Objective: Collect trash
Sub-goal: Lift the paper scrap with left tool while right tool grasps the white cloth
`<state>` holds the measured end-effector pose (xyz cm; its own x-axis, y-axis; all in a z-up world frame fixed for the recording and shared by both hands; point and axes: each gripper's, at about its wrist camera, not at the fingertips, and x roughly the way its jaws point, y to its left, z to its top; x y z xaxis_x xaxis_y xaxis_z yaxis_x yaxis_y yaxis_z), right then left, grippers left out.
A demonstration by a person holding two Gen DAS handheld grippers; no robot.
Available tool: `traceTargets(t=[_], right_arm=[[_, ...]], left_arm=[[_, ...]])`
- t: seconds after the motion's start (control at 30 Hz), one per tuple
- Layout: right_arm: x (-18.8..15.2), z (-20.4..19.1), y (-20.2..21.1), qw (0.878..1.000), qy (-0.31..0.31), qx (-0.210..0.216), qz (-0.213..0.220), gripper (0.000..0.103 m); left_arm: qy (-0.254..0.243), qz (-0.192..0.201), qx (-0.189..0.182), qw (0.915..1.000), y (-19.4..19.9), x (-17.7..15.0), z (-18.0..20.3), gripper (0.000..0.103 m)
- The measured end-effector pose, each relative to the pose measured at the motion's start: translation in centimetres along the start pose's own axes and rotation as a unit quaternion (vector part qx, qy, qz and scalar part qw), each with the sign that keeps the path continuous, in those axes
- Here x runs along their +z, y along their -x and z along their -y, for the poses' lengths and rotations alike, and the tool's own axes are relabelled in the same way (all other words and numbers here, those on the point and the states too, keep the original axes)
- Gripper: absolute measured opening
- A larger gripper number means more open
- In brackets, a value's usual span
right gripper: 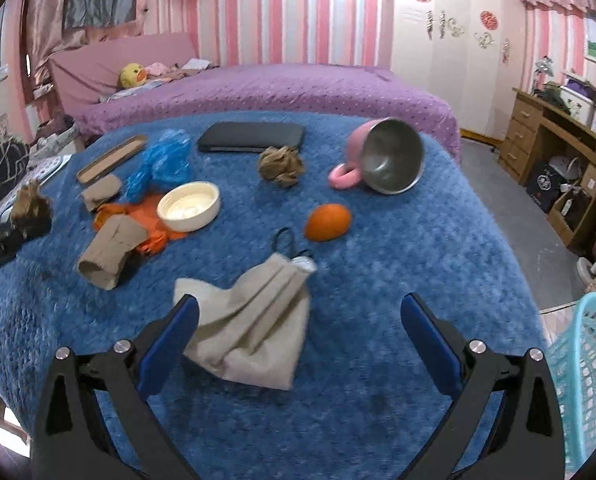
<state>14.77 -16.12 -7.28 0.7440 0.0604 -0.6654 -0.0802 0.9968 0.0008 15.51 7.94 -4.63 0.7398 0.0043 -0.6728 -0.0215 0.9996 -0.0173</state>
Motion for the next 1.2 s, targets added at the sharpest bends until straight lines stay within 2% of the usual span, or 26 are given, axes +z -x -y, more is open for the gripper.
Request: traceTargets(t=[0.07, 0.13, 0.2, 0.3, 0.33, 0.37, 0.47, 0.6, 0.77, 0.87, 1.07, 1.2], right_arm=[[-0.1, -0.5, -0.7, 1.000, 0.005, 0.006, -0.010, 0.097], [-0.1, -0.9, -1.4, 1.000, 0.010, 0.018, -0.020, 0.090], [0.0, -1.1, -2.2, 0.999, 0.013, 0.034, -0.035, 0.065], [0.0, -1.2, -2.4, 0.998, 0.015, 0.052, -0.037, 0.048], [0.1, -1.1, -1.9, 0.998, 0.017, 0.055, -0.028, 0.036], [0.3, -0.8, -1.3, 0.998, 0.016, 0.056, -0.018, 0.028], [0.6, 0.7, 0.4, 0.999, 0.006, 0.053, 0.012, 0.027], [0.6, 3.2, 1.7, 0.999, -0.007, 0.043, 0.028, 0.025], [1.1, 8.6, 4.8, 0.998, -0.033, 0.029, 0.047, 0.025], [0.8, 12.0, 6.5, 0.998, -0.041, 0.015, 0.051, 0.025], [-1.1, 21.0, 10.4, 0.996, -0.038, -0.065, 0.050, 0.025], [-3.2, 27.9, 13.2, 0.990, -0.068, -0.114, 0.045, 0.025]], left_arm=[[0.000, 0.002, -0.003, 1.0000, 0.1, 0.1, 0.1, 0.031], [-0.002, 0.000, -0.005, 1.0000, 0.0, 0.0, 0.4, 0.031], [-0.002, -0.003, -0.008, 1.0000, -0.1, -0.1, 0.5, 0.031], [-0.001, -0.007, -0.012, 0.9999, -0.3, -0.3, 0.8, 0.031], [-0.002, -0.007, -0.013, 0.9999, -0.3, -0.3, 1.0, 0.031], [-0.003, -0.006, -0.014, 0.9999, -0.3, -0.2, 1.2, 0.031], [-0.008, 0.002, -0.019, 0.9998, 0.2, -0.2, 2.0, 0.031], [-0.014, 0.007, -0.027, 0.9995, 0.7, -0.1, 3.3, 0.031], [-0.032, 0.012, -0.047, 0.9983, 1.9, 0.2, 6.5, 0.031], [-0.050, 0.018, -0.059, 0.9969, 3.0, 0.5, 9.8, 0.031], [-0.094, 0.025, -0.083, 0.9918, 4.7, 0.3, 17.5, 0.031], [-0.093, 0.017, -0.146, 0.9848, 5.7, -0.1, 24.3, 0.031]])
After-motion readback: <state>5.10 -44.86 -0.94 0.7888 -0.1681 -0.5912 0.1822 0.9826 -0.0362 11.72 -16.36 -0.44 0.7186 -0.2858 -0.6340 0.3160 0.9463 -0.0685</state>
